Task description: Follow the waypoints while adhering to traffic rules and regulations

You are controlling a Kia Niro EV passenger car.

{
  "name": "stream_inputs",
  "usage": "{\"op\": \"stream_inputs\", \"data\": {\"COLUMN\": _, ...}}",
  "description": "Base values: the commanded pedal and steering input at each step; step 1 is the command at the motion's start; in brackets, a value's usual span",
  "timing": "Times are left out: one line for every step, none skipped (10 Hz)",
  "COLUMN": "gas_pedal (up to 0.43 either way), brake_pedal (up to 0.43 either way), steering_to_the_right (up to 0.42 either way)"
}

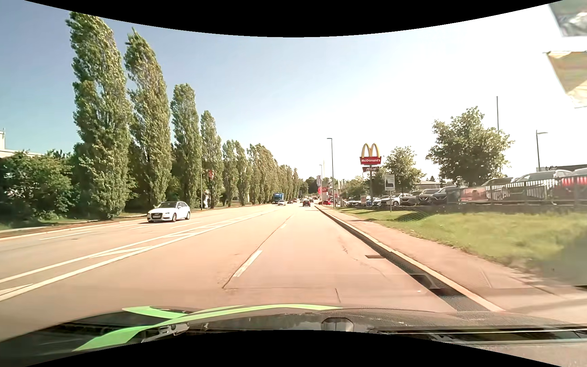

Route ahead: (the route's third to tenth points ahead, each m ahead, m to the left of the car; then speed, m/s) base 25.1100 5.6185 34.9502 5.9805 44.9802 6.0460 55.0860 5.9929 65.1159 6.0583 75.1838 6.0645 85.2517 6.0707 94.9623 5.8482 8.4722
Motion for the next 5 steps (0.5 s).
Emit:
{"op": "stream_inputs", "data": {"gas_pedal": 0.280, "brake_pedal": 0.000, "steering_to_the_right": -0.016}}
{"op": "stream_inputs", "data": {"gas_pedal": 0.280, "brake_pedal": 0.000, "steering_to_the_right": -0.007}}
{"op": "stream_inputs", "data": {"gas_pedal": 0.280, "brake_pedal": 0.000, "steering_to_the_right": -0.002}}
{"op": "stream_inputs", "data": {"gas_pedal": 0.280, "brake_pedal": 0.000, "steering_to_the_right": -0.002}}
{"op": "stream_inputs", "data": {"gas_pedal": 0.280, "brake_pedal": 0.000, "steering_to_the_right": -0.003}}
